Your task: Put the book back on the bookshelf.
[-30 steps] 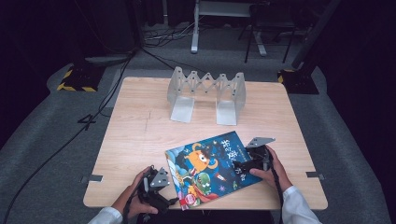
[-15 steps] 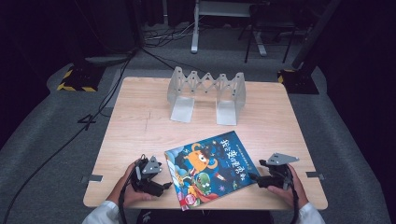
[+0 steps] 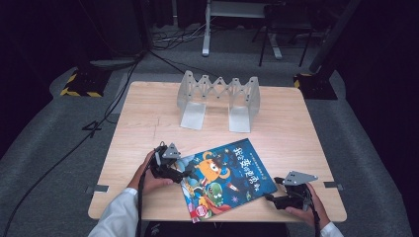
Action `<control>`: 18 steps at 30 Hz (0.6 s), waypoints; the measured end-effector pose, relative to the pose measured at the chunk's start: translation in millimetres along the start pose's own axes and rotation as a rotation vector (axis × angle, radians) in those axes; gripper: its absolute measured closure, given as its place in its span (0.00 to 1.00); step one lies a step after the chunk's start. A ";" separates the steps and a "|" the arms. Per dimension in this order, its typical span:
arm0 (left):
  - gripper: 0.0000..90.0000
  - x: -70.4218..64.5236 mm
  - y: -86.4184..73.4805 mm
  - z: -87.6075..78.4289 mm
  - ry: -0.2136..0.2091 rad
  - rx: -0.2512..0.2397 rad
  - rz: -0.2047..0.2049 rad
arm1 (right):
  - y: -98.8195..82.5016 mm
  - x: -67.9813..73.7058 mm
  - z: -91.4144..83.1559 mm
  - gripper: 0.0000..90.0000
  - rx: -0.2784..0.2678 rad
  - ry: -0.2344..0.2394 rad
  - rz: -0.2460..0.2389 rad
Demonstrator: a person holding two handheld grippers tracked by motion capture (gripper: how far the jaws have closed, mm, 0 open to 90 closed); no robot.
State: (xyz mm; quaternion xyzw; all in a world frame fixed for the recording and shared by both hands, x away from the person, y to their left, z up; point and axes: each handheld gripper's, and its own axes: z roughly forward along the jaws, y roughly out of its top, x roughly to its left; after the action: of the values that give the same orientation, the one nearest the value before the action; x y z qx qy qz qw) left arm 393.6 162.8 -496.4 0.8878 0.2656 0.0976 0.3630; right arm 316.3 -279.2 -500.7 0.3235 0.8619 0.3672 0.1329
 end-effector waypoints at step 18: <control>0.13 -3.2 -4.3 1.6 -0.125 0.025 -0.020 | 17.8 -16.9 18.0 0.27 0.007 -0.076 0.050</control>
State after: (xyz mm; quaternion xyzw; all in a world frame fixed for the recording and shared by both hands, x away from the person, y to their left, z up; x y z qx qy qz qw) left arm 389.8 162.7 -500.5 0.8938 0.2526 0.0349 0.3690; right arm 345.6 -271.2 -500.6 0.3590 0.8491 0.3549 0.1555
